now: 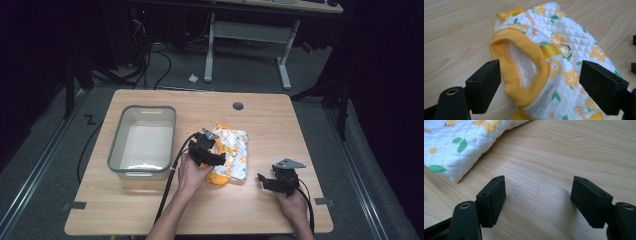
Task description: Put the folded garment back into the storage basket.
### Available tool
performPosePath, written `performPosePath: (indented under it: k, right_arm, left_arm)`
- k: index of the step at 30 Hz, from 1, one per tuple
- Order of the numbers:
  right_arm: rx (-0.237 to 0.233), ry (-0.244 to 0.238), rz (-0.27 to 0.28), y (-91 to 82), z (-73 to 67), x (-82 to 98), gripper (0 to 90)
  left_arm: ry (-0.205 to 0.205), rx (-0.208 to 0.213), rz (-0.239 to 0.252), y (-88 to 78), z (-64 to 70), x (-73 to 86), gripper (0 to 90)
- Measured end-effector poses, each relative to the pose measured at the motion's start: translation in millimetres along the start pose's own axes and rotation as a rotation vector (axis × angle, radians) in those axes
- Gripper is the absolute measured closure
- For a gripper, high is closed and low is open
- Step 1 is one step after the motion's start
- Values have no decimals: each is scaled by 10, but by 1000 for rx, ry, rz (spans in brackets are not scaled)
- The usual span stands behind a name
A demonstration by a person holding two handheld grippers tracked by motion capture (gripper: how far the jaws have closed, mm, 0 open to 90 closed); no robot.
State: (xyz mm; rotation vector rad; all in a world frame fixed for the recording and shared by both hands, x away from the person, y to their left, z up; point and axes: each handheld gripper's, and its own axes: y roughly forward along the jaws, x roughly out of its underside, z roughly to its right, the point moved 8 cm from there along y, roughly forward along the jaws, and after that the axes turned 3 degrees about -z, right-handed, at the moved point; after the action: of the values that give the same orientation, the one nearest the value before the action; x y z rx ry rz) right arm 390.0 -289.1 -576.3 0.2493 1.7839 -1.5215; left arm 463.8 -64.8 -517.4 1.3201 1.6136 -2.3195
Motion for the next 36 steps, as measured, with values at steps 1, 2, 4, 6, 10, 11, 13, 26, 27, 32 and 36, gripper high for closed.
performPosePath:
  k: [1, 2, 4, 6, 10, 11, 13, 26, 27, 32, 36]
  right_arm:
    - [0, 0, 0, 0, 0, 0, 285]
    - [0, 0, 0, 0, 0, 0, 285]
    - [0, 0, 0, 0, 0, 0, 285]
    - [0, 0, 0, 0, 0, 0, 285]
    - [0, 0, 0, 0, 0, 0, 285]
    - [0, 0, 0, 0, 0, 0, 285]
    - [0, 0, 0, 0, 0, 0, 285]
    - [0, 0, 0, 0, 0, 0, 285]
    - [0, 0, 0, 0, 0, 0, 285]
    - [0, 0, 0, 0, 0, 0, 285]
    - [-1, -1, 0, 0, -1, 1, 285]
  left_arm:
    - [0, 0, 0, 0, 0, 0, 176]
    - [-4, -6, -15, 37, -26, -12, 174]
    - [-3, -6, -20, 46, -34, -15, 173]
    - [-8, -12, -24, 75, -70, -41, 172]
    - [-33, -4, -2, 103, -93, -97, 168]
    - [-36, -4, 4, 111, -99, -104, 168]
    - [-49, 7, 1, 159, -101, -107, 167]
    - [-46, -36, -101, 522, -165, 9, 167]
    - [-46, -36, -101, 522, -165, 9, 167]
    - [-50, -42, -124, 580, -185, 70, 208]
    - [-20, -29, -143, 623, -160, 125, 293]
